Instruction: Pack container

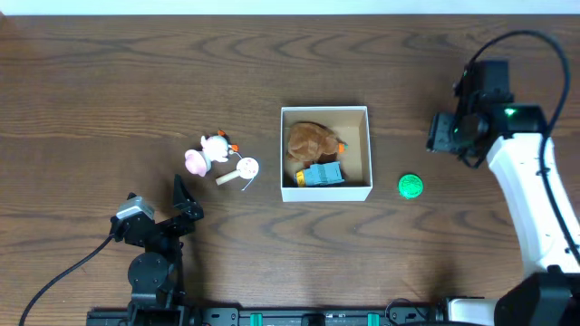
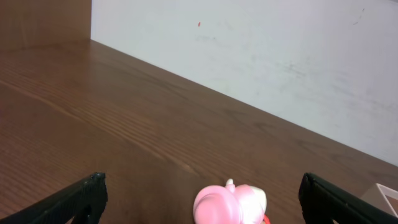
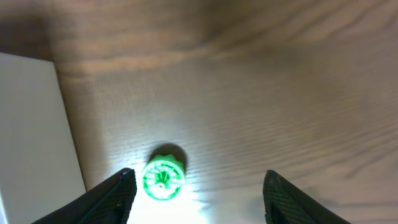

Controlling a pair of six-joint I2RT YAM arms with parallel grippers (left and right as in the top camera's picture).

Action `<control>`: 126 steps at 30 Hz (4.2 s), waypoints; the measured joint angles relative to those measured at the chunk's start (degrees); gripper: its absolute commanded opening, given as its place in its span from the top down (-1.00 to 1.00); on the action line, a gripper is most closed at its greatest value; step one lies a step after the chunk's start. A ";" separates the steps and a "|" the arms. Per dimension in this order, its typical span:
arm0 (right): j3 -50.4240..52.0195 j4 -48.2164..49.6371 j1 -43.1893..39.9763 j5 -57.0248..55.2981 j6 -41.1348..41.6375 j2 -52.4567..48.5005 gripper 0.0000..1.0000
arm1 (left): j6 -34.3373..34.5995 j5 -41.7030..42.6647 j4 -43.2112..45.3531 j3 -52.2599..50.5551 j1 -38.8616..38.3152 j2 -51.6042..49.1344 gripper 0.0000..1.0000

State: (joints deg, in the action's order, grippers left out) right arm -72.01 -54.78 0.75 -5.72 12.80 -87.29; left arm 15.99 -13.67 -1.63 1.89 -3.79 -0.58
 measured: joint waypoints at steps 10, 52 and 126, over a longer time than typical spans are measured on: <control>13.38 10.05 0.00 4.46 2.01 -0.39 -0.62 | 0.00 0.00 0.00 0.00 0.00 0.00 -0.96; 31.32 34.36 1.27 9.01 -4.13 -0.44 -0.57 | -0.02 0.00 0.00 0.00 0.00 0.00 -0.96; 21.03 29.03 3.37 6.27 -8.90 -4.96 -0.77 | 0.00 0.00 0.00 0.00 0.00 0.00 -0.96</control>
State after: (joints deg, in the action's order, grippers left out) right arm -50.98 -25.76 4.12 0.56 3.90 -92.25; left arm 15.99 -13.67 -1.63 1.89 -3.79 -0.58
